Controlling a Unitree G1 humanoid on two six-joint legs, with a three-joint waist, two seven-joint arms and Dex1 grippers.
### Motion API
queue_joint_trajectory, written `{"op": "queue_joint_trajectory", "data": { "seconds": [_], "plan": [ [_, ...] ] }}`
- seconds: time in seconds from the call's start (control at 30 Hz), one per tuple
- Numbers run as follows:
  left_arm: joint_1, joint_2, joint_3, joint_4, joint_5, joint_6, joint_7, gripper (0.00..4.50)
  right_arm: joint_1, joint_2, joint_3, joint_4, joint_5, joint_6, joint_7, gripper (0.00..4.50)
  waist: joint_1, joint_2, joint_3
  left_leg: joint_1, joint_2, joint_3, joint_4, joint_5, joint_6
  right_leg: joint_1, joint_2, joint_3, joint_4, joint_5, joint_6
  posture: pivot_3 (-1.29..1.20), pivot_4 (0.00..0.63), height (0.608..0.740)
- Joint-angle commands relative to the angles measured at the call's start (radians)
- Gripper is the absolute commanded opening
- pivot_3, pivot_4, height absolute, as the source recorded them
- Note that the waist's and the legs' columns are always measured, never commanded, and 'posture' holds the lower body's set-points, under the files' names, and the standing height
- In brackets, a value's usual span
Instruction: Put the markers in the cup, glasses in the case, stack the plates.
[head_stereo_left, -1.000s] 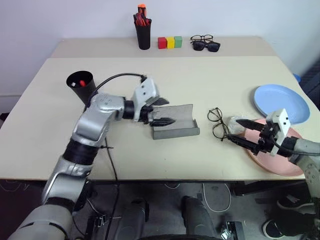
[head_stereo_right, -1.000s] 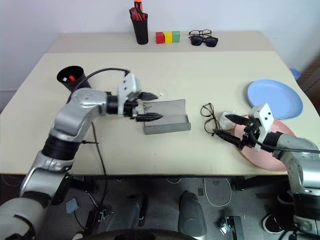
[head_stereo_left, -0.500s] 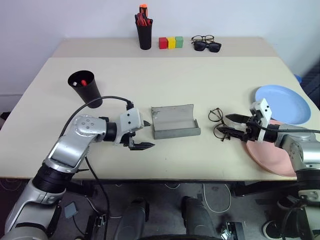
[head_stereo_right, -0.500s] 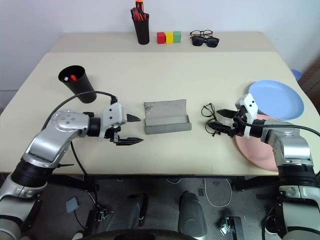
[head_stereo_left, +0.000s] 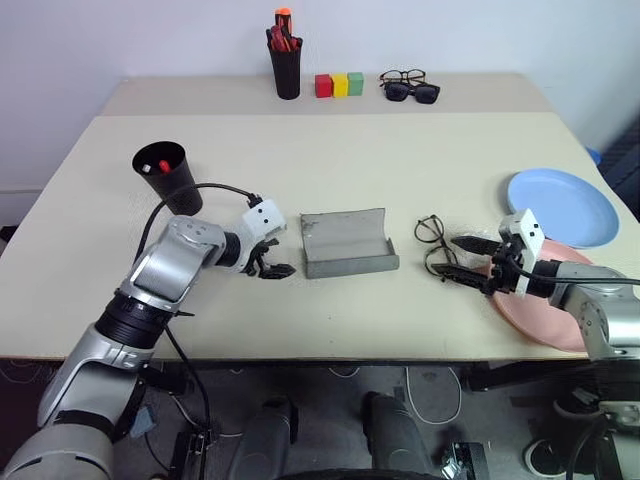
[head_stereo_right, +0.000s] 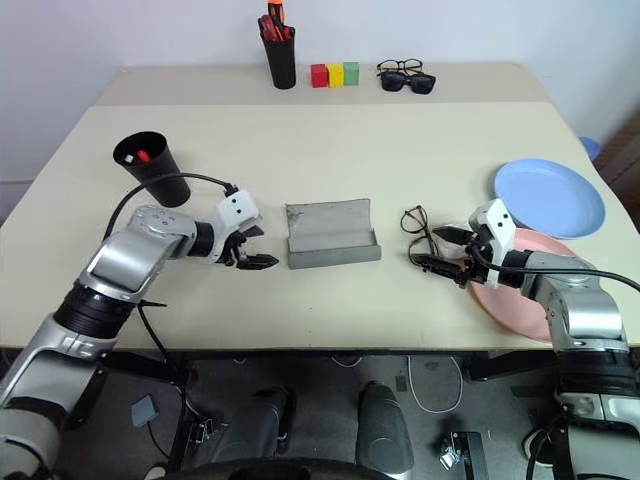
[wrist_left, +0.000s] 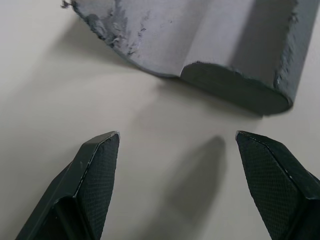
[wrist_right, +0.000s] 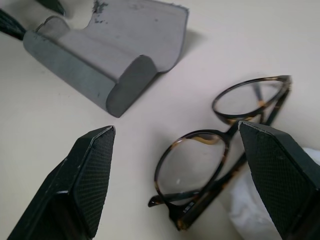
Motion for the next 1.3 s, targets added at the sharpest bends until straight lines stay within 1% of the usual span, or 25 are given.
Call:
{"op": "queue_joint_trajectory", "data": {
  "seconds": [0.03, 0.13, 0.33, 0.5, 0.73, 0.8, 0.97, 1.17, 1.3],
  "plan": [
    [-0.020, -0.023, 0.006, -0.050, 0.027, 0.069, 0.083, 3.78, -0.002, -0.006, -0.032, -0.047, 0.024, 0.003, -0.007, 4.05, 0.000, 0.000, 0.000, 0.000, 0.000, 0.000, 0.000, 0.000, 0.000, 0.000, 0.000, 0.000, 0.000, 0.000, 0.000, 0.00, 0.150, 0.740],
    [-0.021, -0.045, -0.009, -0.048, 0.048, 0.080, 0.134, 3.78, 0.000, -0.004, -0.031, -0.053, 0.027, 0.005, -0.014, 4.05, 0.001, 0.000, 0.000, 0.000, 0.000, 0.000, 0.000, 0.000, 0.000, 0.000, 0.000, 0.000, 0.000, 0.000, 0.000, 0.00, 0.150, 0.740],
    [-0.049, -0.089, -0.053, 0.009, 0.102, -0.008, 0.201, 3.78, 0.008, -0.003, -0.034, -0.060, 0.032, 0.006, -0.019, 4.05, 0.008, 0.000, 0.000, 0.000, 0.000, 0.000, 0.000, 0.000, -0.001, 0.001, 0.000, 0.000, 0.000, 0.000, 0.000, 0.00, 0.150, 0.740],
    [-0.095, -0.146, -0.079, 0.037, 0.090, -0.045, 0.172, 3.78, 0.012, -0.008, -0.036, -0.056, 0.036, 0.007, -0.019, 4.05, 0.008, 0.000, 0.000, 0.000, -0.001, 0.000, 0.000, 0.000, -0.001, 0.001, 0.000, 0.000, -0.001, 0.000, 0.000, 0.00, 0.150, 0.740],
    [-0.100, -0.153, -0.055, 0.021, 0.062, -0.031, 0.136, 3.78, -0.003, -0.012, -0.029, -0.025, 0.030, 0.006, -0.016, 4.05, 0.000, 0.000, 0.000, 0.000, 0.000, 0.000, 0.000, 0.000, -0.001, 0.000, 0.000, 0.000, -0.001, 0.000, 0.000, 0.00, 0.150, 0.740],
    [-0.096, -0.136, -0.038, 0.009, 0.059, -0.017, 0.135, 3.78, -0.021, -0.012, -0.020, 0.000, 0.024, 0.012, -0.015, 4.05, 0.001, 0.000, 0.000, 0.000, 0.000, 0.000, 0.000, 0.000, -0.001, 0.000, 0.000, 0.000, 0.000, 0.000, 0.000, 0.00, 0.150, 0.740],
    [-0.064, -0.044, 0.028, -0.043, 0.022, -0.042, 0.092, 3.78, -0.096, -0.018, 0.015, 0.103, -0.006, 0.020, 0.008, 4.05, -0.003, 0.000, 0.000, 0.000, 0.000, 0.000, 0.000, 0.000, -0.001, 0.000, 0.000, 0.000, 0.000, 0.000, 0.000, 0.00, 0.150, 0.740],
    [0.015, 0.061, 0.156, -0.213, -0.117, -0.085, -0.029, 3.78, -0.210, -0.015, 0.073, 0.274, -0.063, 0.026, 0.049, 4.05, 0.000, 0.000, 0.000, 0.000, 0.000, 0.000, 0.000, 0.000, -0.001, 0.000, 0.000, 0.000, -0.001, 0.000, 0.000, 0.00, 0.150, 0.740],
    [0.042, 0.095, 0.223, -0.298, -0.194, -0.051, -0.045, 3.78, -0.275, -0.014, 0.111, 0.371, -0.100, 0.043, 0.077, 4.05, 0.003, 0.000, 0.000, -0.001, 0.000, 0.000, 0.000, 0.000, -0.001, 0.000, 0.000, 0.000, -0.001, 0.000, 0.000, 0.00, 0.150, 0.740]
  ]
}}
